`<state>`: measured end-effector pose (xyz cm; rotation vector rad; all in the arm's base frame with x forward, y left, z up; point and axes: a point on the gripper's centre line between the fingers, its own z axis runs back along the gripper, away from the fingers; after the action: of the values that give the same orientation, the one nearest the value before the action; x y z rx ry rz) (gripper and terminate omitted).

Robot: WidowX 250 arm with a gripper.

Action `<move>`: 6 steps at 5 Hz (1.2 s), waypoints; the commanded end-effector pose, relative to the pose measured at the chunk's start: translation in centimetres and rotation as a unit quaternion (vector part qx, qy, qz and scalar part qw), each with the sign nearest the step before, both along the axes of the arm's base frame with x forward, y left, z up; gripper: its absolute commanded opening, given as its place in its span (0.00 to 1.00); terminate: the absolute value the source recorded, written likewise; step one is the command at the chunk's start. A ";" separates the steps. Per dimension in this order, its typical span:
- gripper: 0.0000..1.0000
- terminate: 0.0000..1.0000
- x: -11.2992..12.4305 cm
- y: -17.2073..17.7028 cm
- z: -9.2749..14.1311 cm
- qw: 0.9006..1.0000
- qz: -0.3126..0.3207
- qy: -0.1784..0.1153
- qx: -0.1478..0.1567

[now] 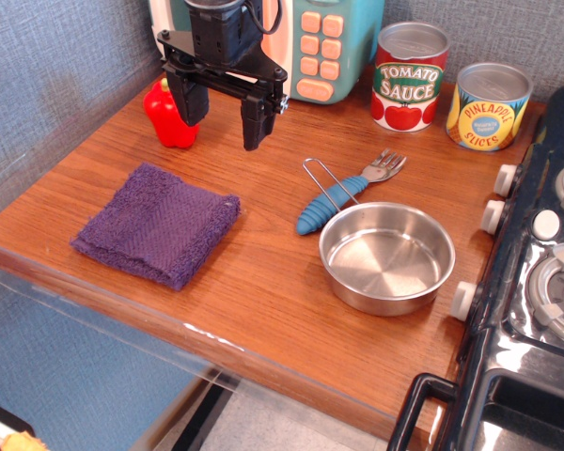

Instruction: Put the pot right on top of the napkin.

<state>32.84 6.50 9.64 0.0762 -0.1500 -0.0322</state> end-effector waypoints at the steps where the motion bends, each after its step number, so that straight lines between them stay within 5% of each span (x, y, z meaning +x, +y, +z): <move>1: 1.00 0.00 0.0 0.0 0.0 1.000 0.000 0.000 0.000; 3: 1.00 0.00 1.3 1.0 0.5 1.000 -0.001 -0.013 -0.016; 6: 1.00 0.00 -1.4 -9.5 -1.7 0.993 -0.118 0.015 -0.016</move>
<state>31.04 -3.29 5.99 0.0200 -0.0613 -0.2672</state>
